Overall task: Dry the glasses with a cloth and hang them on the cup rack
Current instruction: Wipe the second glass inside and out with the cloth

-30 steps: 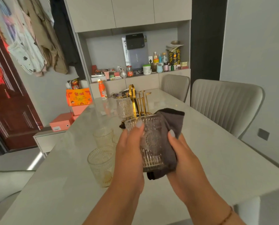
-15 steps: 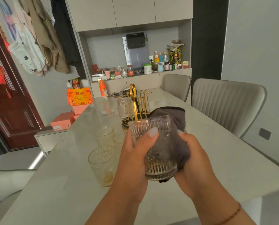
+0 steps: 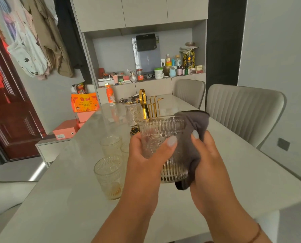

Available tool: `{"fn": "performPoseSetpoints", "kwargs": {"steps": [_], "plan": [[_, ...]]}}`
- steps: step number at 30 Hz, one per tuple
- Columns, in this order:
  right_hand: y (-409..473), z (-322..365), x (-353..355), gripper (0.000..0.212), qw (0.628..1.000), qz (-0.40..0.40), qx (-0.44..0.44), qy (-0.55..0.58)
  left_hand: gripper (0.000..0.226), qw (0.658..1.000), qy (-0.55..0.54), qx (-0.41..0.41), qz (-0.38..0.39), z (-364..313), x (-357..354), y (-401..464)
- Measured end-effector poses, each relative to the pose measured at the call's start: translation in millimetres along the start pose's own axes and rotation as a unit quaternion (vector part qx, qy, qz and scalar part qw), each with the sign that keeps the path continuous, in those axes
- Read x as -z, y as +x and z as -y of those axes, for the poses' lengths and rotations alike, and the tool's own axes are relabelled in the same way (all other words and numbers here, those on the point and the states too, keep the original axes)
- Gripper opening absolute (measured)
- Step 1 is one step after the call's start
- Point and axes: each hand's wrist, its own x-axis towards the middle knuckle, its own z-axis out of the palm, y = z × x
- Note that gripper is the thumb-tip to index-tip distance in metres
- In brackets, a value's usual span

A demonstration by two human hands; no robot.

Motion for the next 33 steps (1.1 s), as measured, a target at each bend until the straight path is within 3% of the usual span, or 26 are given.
{"fn": "performPoseSetpoints", "kwargs": {"steps": [3, 6, 9, 12, 15, 19, 21, 23, 25, 29, 31, 33], "plan": [[0, 4, 0, 0.036, 0.992, 0.024, -0.079, 0.098, 0.061, 0.996, -0.036, 0.031, 0.074, -1, 4, 1], [-4, -2, -2, 0.047, 0.993, 0.048, -0.026, 0.103, 0.057, 0.998, -0.009, 0.032, 0.053, 0, 6, 5], [-7, -9, -2, 0.054, 0.997, 0.022, 0.065, -0.038, 0.055, 1.0, 0.006, 0.02, 0.001, 2, 5, 7], [-14, -18, -6, 0.069, 0.98, 0.016, 0.112, -0.165, 0.077, 1.0, 0.012, -0.008, 0.005, 4, 2, -1], [-11, -15, -7, 0.061, 0.988, 0.019, 0.071, -0.136, 0.087, 0.999, -0.018, -0.014, 0.031, 5, 5, -2], [-1, -4, -3, 0.054, 0.992, 0.045, -0.093, 0.072, 0.087, 0.997, -0.04, 0.026, 0.066, 6, 11, 1], [-1, -5, -2, 0.053, 0.989, 0.049, -0.097, 0.102, 0.078, 0.995, -0.044, 0.043, 0.084, 6, 15, 3], [-2, -8, -3, 0.051, 0.995, 0.019, -0.054, 0.087, 0.071, 0.998, -0.01, 0.039, 0.049, 5, 16, 6], [-3, -10, -4, 0.043, 1.0, -0.014, 0.002, 0.0, 0.074, 1.0, 0.019, 0.011, 0.013, 7, 13, 5], [-10, -13, -9, 0.053, 0.985, -0.032, 0.075, -0.153, 0.078, 0.999, 0.019, -0.04, 0.032, 8, 3, -3], [-8, -9, -9, 0.049, 0.993, -0.016, 0.035, -0.115, 0.089, 0.998, -0.022, -0.037, 0.051, 6, 7, -1], [-3, -1, -8, 0.041, 0.997, 0.006, -0.075, -0.027, 0.105, 0.995, -0.041, -0.017, 0.088, 2, 11, 0]]}}
